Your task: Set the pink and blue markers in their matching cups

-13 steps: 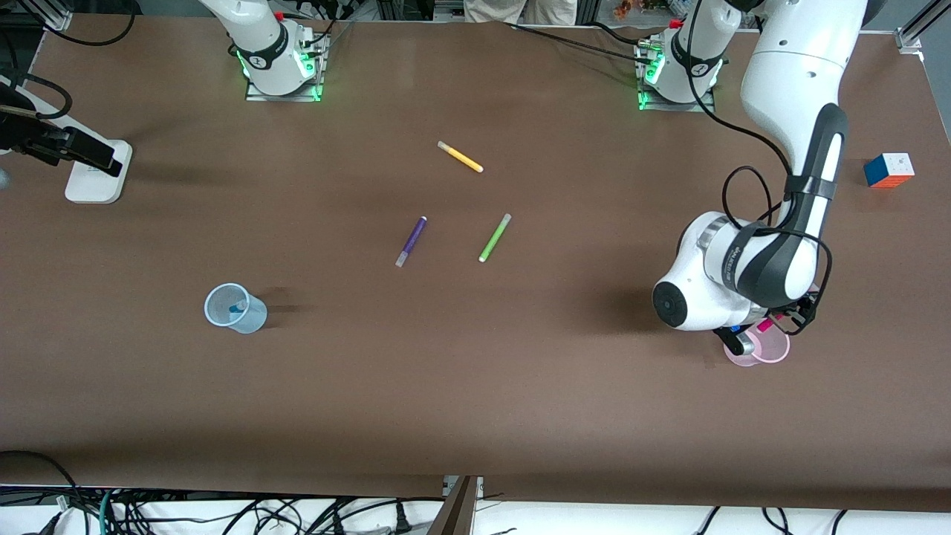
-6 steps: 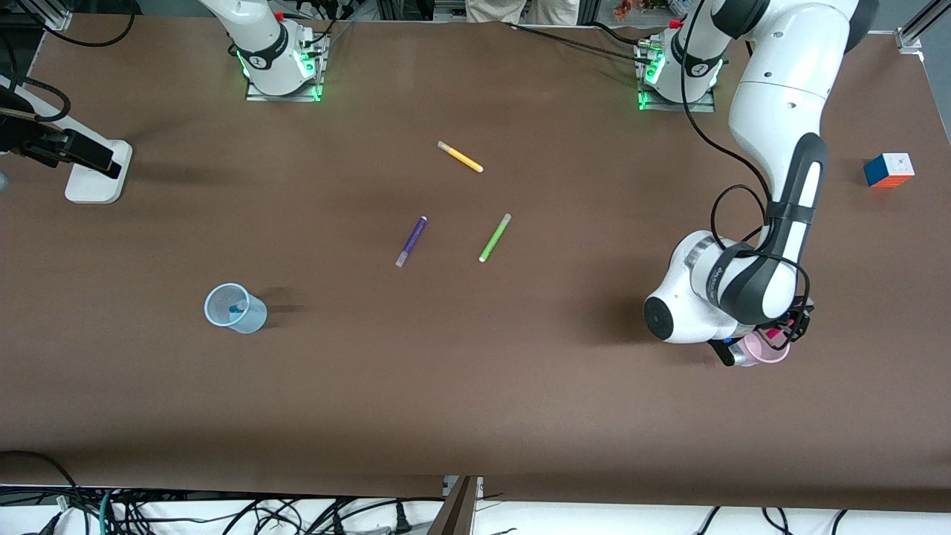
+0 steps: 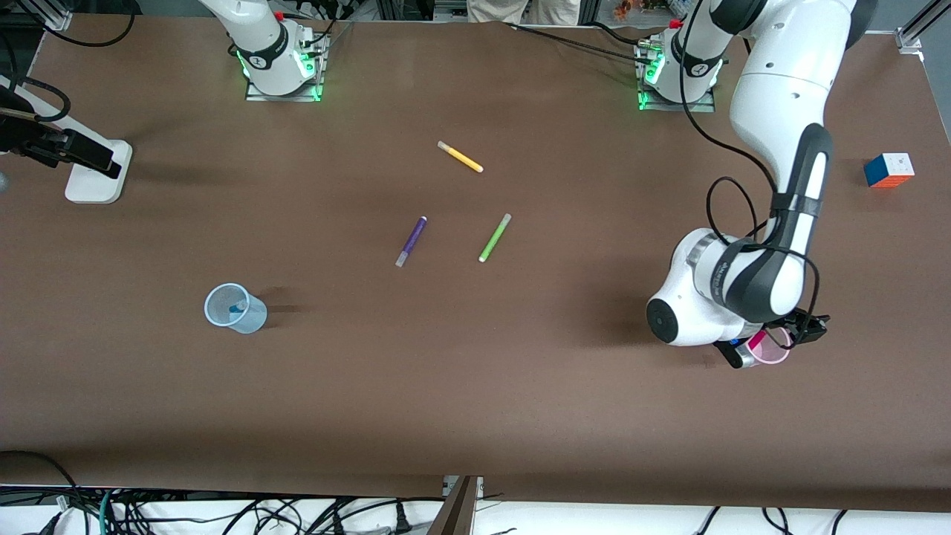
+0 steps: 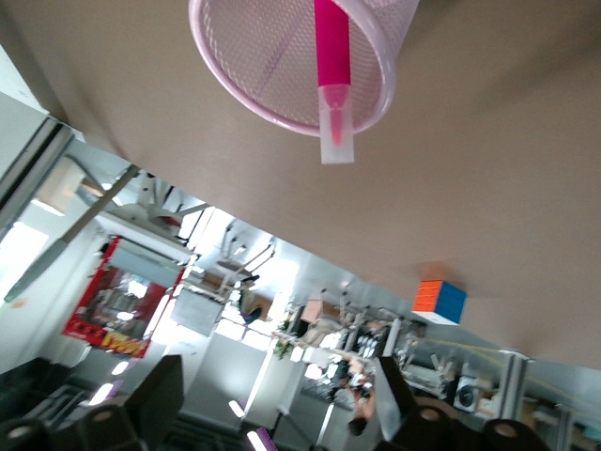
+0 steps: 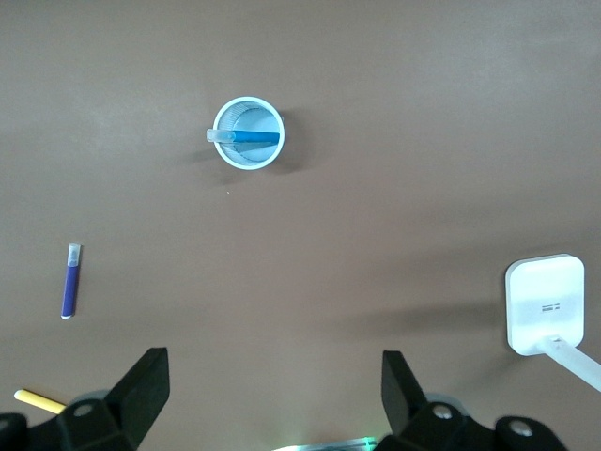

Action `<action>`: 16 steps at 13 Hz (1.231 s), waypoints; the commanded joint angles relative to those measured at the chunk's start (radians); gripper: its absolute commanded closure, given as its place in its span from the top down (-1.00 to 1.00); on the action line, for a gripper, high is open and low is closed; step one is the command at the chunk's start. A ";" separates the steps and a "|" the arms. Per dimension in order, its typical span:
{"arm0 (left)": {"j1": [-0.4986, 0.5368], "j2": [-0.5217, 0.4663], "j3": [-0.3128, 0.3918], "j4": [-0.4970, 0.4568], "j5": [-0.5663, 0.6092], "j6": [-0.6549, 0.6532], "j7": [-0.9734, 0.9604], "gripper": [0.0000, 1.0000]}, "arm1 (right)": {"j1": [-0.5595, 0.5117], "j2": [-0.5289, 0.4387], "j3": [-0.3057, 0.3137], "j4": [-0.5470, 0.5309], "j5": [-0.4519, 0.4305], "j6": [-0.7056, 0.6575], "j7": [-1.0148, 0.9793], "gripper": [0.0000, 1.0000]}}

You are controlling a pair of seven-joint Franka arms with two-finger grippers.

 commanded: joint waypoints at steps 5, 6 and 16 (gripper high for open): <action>0.058 -0.242 0.007 0.043 -0.511 -0.019 -0.268 1.00 | -0.006 0.014 0.003 0.033 -0.004 -0.013 0.009 1.00; 0.079 -0.278 0.007 0.043 -0.607 -0.013 -0.320 1.00 | -0.006 0.014 0.003 0.038 -0.002 -0.013 0.009 1.00; 0.195 -0.833 0.025 -0.451 -1.043 0.312 -0.419 1.00 | -0.008 0.033 0.003 0.067 -0.002 -0.011 0.011 1.00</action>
